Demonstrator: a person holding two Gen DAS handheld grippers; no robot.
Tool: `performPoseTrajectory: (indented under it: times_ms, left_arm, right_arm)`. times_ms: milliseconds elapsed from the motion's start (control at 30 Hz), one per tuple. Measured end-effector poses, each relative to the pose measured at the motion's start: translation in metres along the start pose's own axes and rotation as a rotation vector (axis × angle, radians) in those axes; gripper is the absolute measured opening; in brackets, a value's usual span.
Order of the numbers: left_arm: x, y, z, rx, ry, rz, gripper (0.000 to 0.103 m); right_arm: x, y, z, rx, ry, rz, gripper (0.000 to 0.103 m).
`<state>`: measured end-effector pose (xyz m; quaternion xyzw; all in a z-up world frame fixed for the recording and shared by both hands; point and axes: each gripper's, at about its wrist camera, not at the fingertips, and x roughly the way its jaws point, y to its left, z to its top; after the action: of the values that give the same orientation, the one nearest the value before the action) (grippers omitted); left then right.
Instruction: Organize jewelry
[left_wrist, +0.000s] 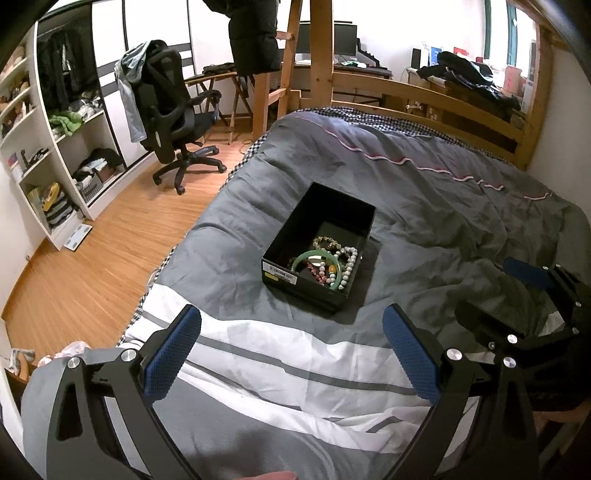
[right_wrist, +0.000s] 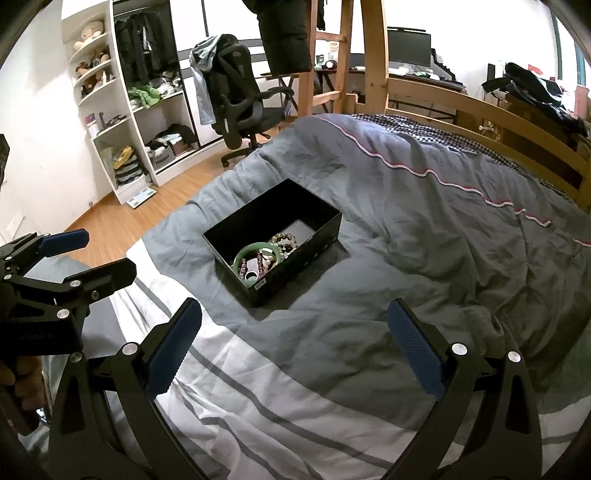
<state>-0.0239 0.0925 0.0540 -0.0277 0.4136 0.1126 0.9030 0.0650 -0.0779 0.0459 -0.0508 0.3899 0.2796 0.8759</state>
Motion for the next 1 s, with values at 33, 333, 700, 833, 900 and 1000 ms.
performPoseTrajectory:
  times_ms: [33, 333, 700, 833, 900, 1000]
  left_arm:
    - [0.0, 0.0, 0.0, -0.002, -0.001, 0.002, 0.097]
    - [-0.001, -0.001, 0.0, -0.01, -0.004, 0.007, 0.097]
    - [-0.001, -0.002, -0.002, -0.007, -0.005, 0.011, 0.097]
    - [-0.002, -0.006, -0.003, -0.001, -0.009, 0.01, 0.097]
    - [-0.002, -0.009, -0.003, 0.006, -0.008, 0.006, 0.097]
    - [-0.001, -0.011, -0.004, 0.015, -0.007, 0.007, 0.097]
  right_arm:
    - [0.0, 0.0, 0.0, 0.001, -0.001, 0.0, 0.099]
    - [0.0, -0.001, 0.0, 0.012, 0.0, 0.001, 0.099]
    - [0.001, -0.001, -0.002, 0.01, 0.0, -0.001, 0.099]
    - [0.0, -0.001, -0.002, 0.01, -0.002, -0.005, 0.099]
    - [0.0, -0.002, -0.001, 0.01, -0.001, -0.006, 0.099]
    - [0.0, -0.002, -0.001, 0.009, -0.002, -0.007, 0.099]
